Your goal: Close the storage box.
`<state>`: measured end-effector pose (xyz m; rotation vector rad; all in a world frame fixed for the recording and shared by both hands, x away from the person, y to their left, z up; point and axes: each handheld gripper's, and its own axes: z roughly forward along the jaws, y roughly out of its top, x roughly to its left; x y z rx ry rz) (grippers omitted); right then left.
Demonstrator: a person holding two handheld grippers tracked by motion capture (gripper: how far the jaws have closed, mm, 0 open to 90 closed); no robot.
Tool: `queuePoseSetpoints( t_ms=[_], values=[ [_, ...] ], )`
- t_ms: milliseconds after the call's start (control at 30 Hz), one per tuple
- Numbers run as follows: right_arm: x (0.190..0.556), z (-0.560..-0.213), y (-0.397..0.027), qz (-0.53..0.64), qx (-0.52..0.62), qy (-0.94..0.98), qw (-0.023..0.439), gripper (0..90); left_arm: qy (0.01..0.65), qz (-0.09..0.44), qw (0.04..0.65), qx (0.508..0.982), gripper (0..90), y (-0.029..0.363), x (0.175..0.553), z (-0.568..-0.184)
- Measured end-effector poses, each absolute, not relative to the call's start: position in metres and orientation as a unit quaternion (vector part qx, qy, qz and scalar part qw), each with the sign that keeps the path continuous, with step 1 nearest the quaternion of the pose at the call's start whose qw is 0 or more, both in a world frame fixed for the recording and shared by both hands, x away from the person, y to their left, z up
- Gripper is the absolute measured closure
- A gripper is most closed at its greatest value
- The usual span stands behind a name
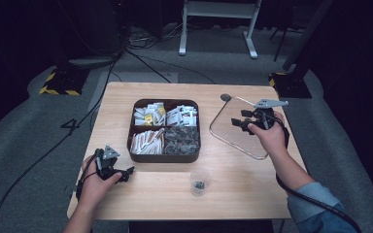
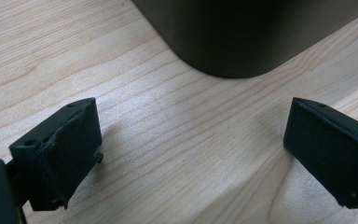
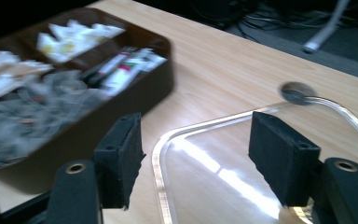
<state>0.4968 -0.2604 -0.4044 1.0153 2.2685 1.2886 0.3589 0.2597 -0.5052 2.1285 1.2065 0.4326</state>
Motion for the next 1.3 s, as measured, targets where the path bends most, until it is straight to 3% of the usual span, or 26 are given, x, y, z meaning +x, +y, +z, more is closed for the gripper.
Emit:
queuePoseSetpoints(
  t_ms=[533, 833, 967, 1300],
  values=[
    [0.554, -0.452, -0.309, 0.363, 0.478, 0.771, 0.215, 29.7, 0.455, 0.161, 0.323, 0.814, 3.5, 0.259, 0.362, -0.505],
    [0.553, -0.475, -0.316, 0.376, 0.483, 0.767, 0.193, 31.9, 0.456, 0.161, 0.323, 0.814, 3.5, 0.259, 0.362, -0.505],
    [0.552, -0.48, -0.312, 0.37, 0.48, 0.773, 0.189, 35.4, 0.456, 0.161, 0.322, 0.814, 3.5, 0.259, 0.362, -0.505],
    [0.553, -0.49, -0.303, 0.343, 0.467, 0.794, 0.185, 55.6, 0.456, 0.161, 0.324, 0.813, 3.5, 0.259, 0.362, -0.505]
  ],
)
